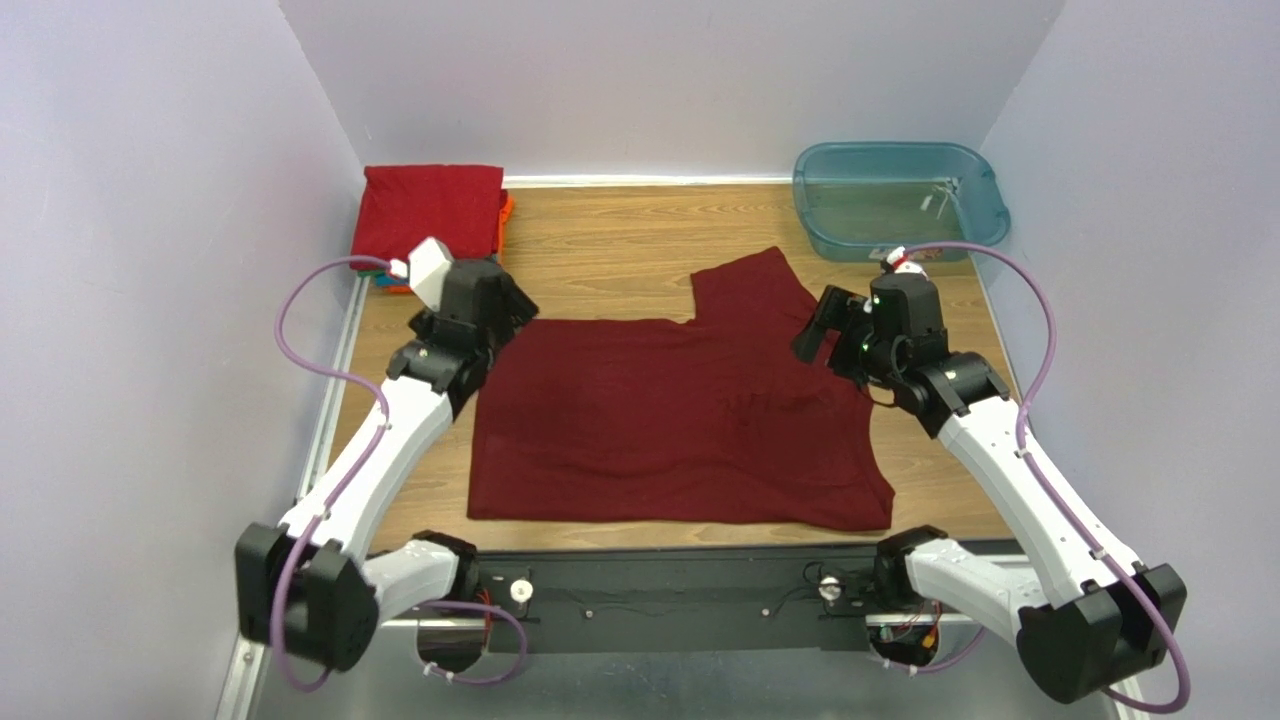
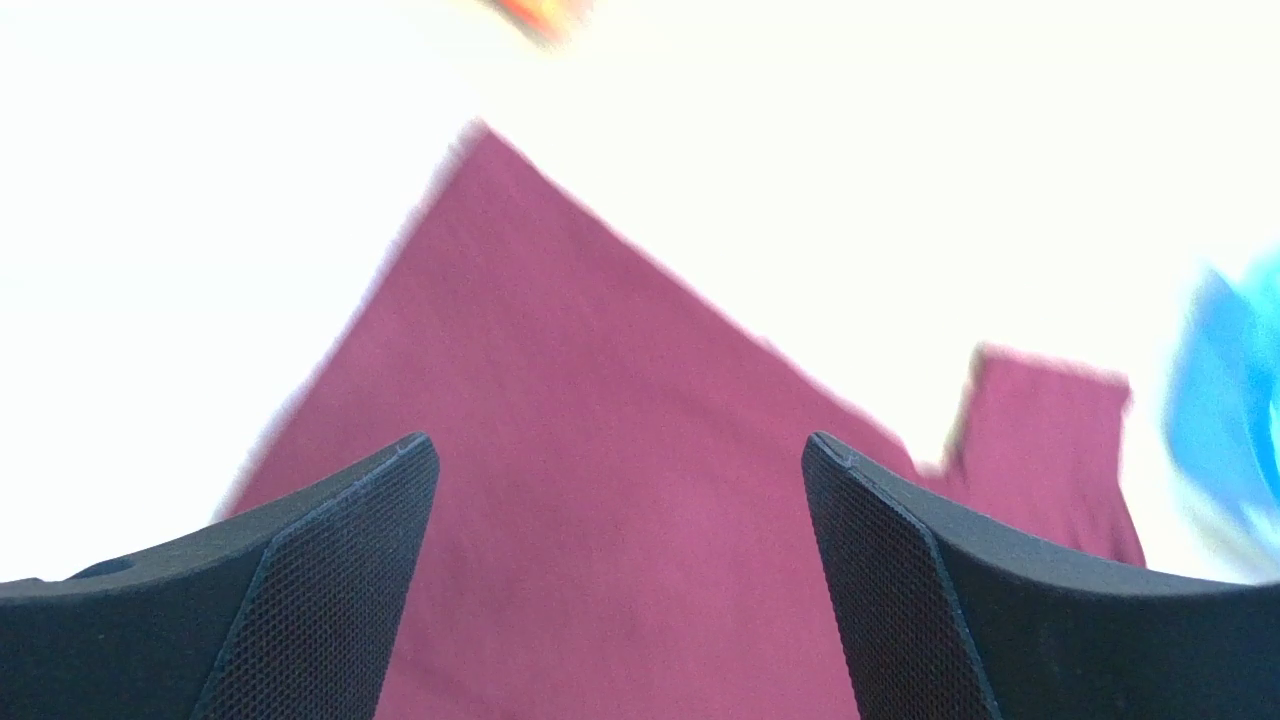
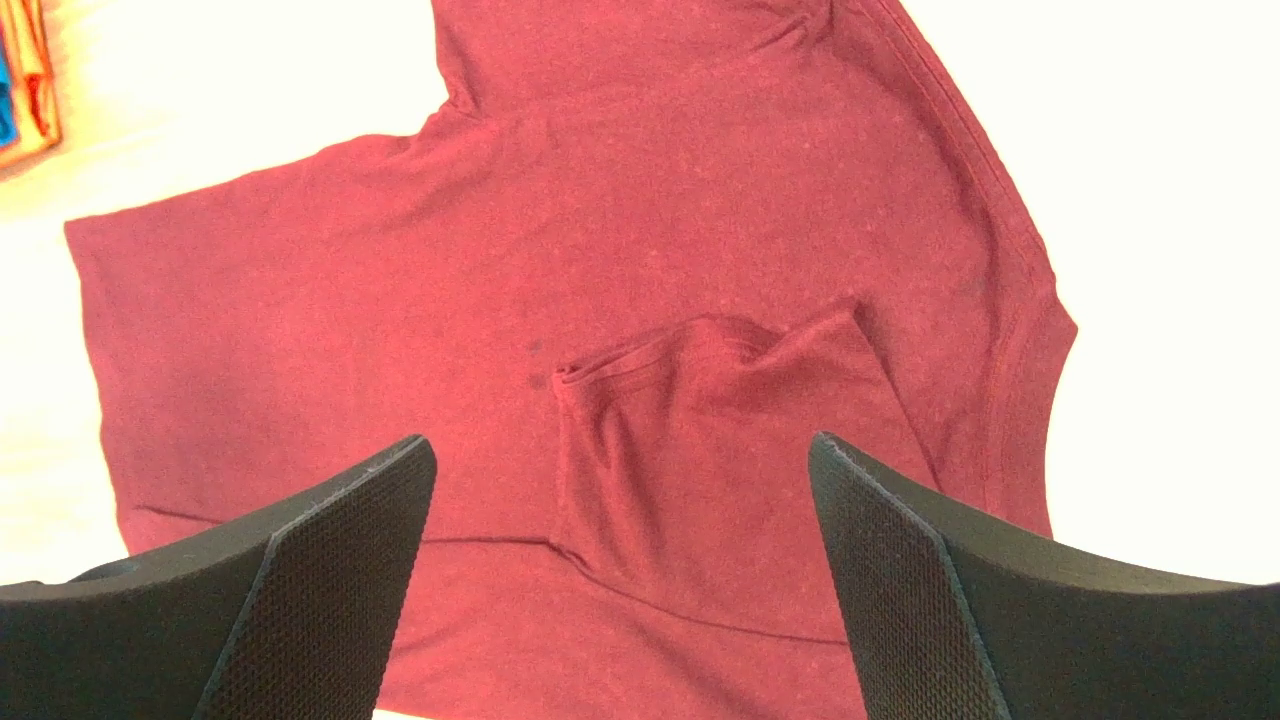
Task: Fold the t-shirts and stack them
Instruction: Fold the tshirt
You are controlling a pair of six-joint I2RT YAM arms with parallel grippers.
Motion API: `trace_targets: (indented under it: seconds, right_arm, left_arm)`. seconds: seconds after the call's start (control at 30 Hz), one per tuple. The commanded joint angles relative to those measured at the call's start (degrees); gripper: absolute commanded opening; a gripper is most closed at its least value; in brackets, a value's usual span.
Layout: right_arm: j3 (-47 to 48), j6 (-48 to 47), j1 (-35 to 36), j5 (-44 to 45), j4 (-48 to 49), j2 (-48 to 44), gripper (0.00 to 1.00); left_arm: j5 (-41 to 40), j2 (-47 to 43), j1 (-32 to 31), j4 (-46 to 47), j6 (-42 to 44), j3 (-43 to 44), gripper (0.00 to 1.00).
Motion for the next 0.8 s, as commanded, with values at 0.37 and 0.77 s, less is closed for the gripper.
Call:
trace_targets:
  seconds: [0.37,0.77]
  right_arm:
    - [-1.97,-5.42,0.24,0.19,3.63,4.4,1.0]
    - [-3.38,-5.77,0.24,0.28,4.24,5.28,1.0]
  left_arm:
    - [10.67,30.67,15.94,8.88,14.72,13.6,0.93]
    - [12.43,44.82,16.91,7.04,19.11,22.11,0.72]
